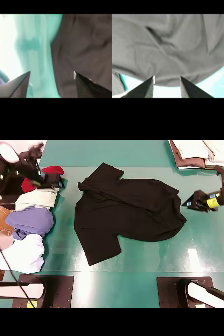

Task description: Fold the shirts.

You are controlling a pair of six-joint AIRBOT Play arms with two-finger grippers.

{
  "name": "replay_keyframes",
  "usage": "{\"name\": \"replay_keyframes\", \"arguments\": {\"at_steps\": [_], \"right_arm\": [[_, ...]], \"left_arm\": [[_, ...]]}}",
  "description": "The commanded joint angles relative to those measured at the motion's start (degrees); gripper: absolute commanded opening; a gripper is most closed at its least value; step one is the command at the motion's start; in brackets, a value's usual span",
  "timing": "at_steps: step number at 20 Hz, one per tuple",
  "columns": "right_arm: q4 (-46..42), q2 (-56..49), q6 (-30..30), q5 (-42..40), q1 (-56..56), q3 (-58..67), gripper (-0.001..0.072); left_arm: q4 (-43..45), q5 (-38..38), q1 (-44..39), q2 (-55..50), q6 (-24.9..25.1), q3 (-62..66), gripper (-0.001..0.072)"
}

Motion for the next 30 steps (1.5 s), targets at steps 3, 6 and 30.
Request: {"name": "replay_keyframes", "arguments": {"at_steps": [3,6,30], "right_arm": [[1.29,8.55,-0.46,-1.01,-0.52,-9.92,0.0368],[1.6,9.16,-0.44,-0.72,-0.52,-10.78,0.0368],[1.64,7.56,-1.22,-7.48,-21.81,-25.73,0.0366]], "left_arm": [[-8.35,8.02,0.37,8.79,4.37,-28.09,0.0644],[-11.13,10.71,0.37,8.81,5.44,-34.93,0.0644],[-17.66,15.96,-7.91,15.04,9.2,-33.4,0.0024]]}}
